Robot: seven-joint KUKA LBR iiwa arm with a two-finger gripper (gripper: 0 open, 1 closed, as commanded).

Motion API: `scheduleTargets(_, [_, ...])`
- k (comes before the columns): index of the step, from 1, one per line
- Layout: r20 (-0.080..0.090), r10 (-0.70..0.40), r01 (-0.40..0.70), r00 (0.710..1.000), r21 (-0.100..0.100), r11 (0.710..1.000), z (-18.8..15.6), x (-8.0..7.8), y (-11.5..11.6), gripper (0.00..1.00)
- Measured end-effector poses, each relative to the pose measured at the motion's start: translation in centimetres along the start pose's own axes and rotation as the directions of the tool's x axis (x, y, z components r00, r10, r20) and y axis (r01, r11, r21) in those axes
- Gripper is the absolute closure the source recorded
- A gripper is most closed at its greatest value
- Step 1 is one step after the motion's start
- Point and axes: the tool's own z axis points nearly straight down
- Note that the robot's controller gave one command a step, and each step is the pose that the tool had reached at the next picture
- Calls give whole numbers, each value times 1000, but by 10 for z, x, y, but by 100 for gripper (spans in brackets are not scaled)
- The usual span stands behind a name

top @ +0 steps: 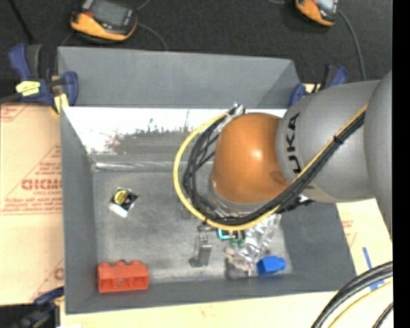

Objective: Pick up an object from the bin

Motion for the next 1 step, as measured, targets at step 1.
scheduleTargets(1, [7, -4, 4, 1000, -4, 1000, 50, -22, 138, 0])
